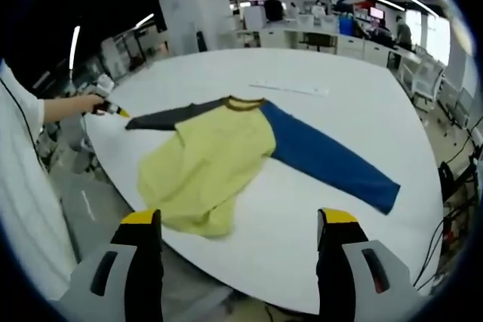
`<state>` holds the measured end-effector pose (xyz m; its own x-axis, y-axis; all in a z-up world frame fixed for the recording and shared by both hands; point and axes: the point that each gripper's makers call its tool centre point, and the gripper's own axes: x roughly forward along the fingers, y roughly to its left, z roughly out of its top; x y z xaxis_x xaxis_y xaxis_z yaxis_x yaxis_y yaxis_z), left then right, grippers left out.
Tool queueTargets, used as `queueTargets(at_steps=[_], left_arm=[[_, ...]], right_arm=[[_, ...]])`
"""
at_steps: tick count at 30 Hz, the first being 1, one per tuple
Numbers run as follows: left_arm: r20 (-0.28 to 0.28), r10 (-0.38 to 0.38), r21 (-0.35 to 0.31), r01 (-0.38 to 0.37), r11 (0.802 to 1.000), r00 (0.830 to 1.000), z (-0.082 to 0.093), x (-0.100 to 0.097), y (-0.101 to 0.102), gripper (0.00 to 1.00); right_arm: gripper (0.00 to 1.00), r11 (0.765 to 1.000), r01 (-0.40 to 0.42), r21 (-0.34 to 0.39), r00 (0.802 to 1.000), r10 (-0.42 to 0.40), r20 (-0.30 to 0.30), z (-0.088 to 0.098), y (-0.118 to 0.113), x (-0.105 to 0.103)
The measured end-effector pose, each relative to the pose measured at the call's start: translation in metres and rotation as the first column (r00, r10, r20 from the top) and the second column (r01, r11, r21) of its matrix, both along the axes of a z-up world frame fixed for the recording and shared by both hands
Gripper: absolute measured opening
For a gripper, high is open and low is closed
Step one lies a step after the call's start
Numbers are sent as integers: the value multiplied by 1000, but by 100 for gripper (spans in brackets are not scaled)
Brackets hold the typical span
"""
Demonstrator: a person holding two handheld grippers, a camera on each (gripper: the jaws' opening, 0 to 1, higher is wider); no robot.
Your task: Fold the garment on the visible template until the final outline fits inside the template.
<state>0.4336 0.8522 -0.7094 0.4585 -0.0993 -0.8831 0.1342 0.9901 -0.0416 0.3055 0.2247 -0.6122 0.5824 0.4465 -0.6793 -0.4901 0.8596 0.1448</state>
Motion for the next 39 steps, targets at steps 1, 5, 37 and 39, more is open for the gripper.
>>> queueTargets(at_steps=[1,5,37,39], left_arm=[[3,-17,6,17,1000,1000,2,-3,-2,31],[-6,-46,6,47,999,999,5,-14,-8,35],[39,-232,-60,234,970,972,47,-82,-87,56],[56,-226,-89,230,969,973,54,-87,-102,59]], right_arm=[[84,1000,-2,2,1000,2,0,0,0,-1],[84,1000,-7,8,1000,7,5,1,0,-2],[86,999,-16,31,998,14,54,15,-16,-23],[86,999,-18,35,998,16,58,16,-15,-24]])
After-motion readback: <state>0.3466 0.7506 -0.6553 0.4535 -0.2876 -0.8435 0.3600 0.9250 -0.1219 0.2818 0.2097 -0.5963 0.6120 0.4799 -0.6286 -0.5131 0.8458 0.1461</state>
